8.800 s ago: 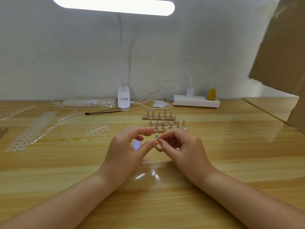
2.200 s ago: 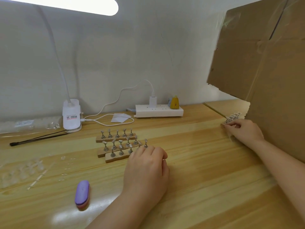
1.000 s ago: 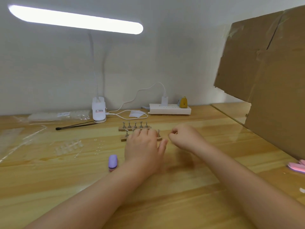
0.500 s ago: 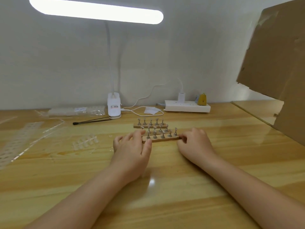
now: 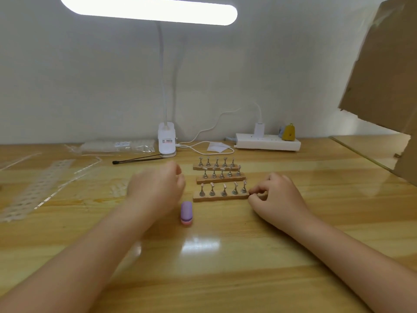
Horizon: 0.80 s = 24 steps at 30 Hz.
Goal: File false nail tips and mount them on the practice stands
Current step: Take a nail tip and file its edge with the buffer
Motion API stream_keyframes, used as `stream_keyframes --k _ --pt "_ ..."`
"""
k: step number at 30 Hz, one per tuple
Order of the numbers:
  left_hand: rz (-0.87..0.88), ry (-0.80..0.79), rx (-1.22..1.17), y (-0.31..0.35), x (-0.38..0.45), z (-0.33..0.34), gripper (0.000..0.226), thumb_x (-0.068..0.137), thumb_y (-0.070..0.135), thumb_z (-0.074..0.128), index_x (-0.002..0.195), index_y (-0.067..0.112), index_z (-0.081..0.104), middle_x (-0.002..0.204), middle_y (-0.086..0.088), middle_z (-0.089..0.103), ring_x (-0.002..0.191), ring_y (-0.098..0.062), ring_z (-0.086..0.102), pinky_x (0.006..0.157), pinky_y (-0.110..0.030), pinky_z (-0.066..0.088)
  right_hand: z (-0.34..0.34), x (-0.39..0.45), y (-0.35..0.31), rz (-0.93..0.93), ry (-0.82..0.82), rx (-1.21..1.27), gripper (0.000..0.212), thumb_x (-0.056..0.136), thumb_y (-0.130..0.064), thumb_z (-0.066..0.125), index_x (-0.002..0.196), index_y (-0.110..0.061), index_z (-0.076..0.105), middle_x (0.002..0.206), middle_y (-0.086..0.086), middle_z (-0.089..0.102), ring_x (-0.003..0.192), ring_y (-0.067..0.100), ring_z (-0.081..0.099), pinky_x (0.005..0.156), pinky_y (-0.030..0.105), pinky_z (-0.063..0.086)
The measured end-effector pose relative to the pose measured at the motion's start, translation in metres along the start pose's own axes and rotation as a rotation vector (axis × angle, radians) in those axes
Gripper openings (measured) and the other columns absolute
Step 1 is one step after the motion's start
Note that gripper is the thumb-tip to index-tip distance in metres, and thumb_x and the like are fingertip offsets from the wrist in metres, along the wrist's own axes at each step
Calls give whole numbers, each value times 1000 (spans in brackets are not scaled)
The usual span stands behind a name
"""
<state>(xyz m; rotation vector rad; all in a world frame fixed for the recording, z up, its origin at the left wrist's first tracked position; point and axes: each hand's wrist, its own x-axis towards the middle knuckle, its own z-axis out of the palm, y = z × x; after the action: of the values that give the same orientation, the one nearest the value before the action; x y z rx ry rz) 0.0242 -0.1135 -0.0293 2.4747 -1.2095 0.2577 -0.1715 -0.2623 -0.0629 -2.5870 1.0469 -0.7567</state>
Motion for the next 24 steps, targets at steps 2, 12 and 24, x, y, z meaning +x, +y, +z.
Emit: stream_keyframes --k 2,12,24 --pt "-107 -165 54 -17 11 -15 18 94 35 45 102 28 59 99 7 64 91 -21 61 81 -33 51 0 -1 -1 -17 2 -13 20 84 -37 60 97 -27 72 93 -5 53 100 16 45 86 32 41" --pt "-40 -454 89 -38 7 -17 58 78 64 63 129 39 53 120 5 55 108 -17 52 92 -31 45 2 0 2 -81 -19 -72 30 93 -43 54 114 -28 69 101 -8 55 102 14 44 89 31 40" --pt "6 -20 50 -40 1 12 19 89 22 54 86 26 73 95 4 67 94 -22 58 79 -36 51 3 -3 -1 -152 -49 -131 38 93 -46 50 124 -29 63 117 -8 54 113 14 40 96 30 36"
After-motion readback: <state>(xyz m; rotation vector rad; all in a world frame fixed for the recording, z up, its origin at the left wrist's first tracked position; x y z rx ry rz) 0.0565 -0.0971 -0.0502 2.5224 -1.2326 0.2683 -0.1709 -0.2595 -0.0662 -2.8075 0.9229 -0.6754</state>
